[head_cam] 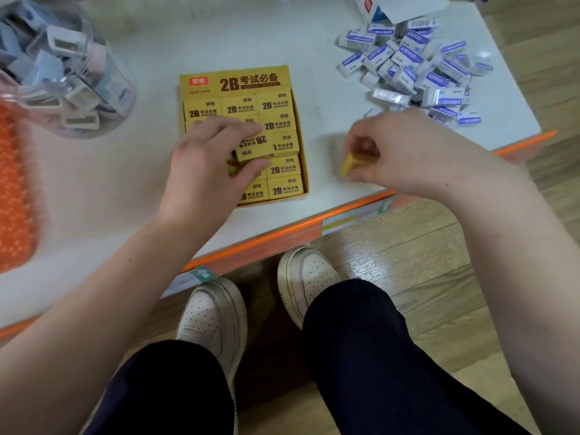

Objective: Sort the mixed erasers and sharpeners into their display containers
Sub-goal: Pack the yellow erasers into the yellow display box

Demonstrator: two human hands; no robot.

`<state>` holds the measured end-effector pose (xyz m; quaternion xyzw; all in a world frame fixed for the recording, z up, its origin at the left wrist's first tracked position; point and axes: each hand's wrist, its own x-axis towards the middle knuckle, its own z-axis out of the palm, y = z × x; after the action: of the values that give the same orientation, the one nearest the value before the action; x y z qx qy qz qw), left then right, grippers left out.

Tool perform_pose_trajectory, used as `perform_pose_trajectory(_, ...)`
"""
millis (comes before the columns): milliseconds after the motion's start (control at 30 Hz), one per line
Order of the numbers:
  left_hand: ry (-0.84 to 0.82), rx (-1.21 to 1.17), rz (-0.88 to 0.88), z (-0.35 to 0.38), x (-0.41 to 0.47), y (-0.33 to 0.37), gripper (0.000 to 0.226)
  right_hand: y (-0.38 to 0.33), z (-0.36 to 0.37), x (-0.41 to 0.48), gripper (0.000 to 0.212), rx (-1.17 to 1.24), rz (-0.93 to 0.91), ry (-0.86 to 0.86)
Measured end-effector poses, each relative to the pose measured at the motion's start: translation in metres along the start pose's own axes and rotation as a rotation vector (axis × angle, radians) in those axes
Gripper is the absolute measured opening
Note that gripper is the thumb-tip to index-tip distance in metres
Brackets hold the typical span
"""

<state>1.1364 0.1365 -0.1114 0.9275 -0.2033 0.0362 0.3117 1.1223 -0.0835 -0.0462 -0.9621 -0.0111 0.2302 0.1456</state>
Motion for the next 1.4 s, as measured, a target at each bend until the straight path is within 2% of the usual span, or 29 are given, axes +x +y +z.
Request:
perform_pose_trajectory(133, -0.026, -0.010, 0.019, -0.004, -0.002, -0.002, 0.042, -0.025, -0.002, 0.006, 0.021, 0.222, -0.114, 0.252)
perform_pose_trajectory(267, 0.026, -0.023, -0.008, -0.010, -0.005, -0.007, 0.041, -0.052, 0.014, 0.016, 0.026, 0.411, -0.245, 0.359)
perform_pose_trajectory(400, 0.087, -0.021, -0.064, -0.015, -0.009, -0.015, 0.041, -0.059, 0.040, 0.026, 0.033, 0.427, -0.313, 0.485)
perform_pose_trajectory(500, 0.098, -0.024, -0.108, -0.016, -0.011, -0.015, 0.040, -0.057, 0.056, 0.029, 0.023, 0.336, -0.367, 0.691)
perform_pose_trajectory(567, 0.098, -0.031, -0.124, -0.015, -0.012, -0.014, 0.039, -0.051, 0.063, 0.030, 0.019, 0.308, -0.372, 0.740)
perform_pose_trajectory(800, 0.123, -0.036, -0.138, -0.015, -0.011, -0.017, 0.037, -0.037, 0.068, 0.028, 0.008, 0.339, -0.397, 0.705)
perform_pose_trajectory(933, 0.105, -0.033, -0.138, -0.015, -0.009, -0.018, 0.038, -0.038, 0.070, 0.029, 0.026, 0.357, -0.345, 0.652)
perform_pose_trajectory(1100, 0.117, -0.025, -0.141, -0.010, -0.006, -0.017, 0.037, -0.037, 0.072, 0.037, 0.038, 0.226, -0.342, 0.642)
perform_pose_trajectory(1400, 0.131, -0.039, -0.190, -0.008, -0.002, -0.016, 0.034, -0.047, 0.067, 0.041, 0.038, 0.263, -0.225, 0.682)
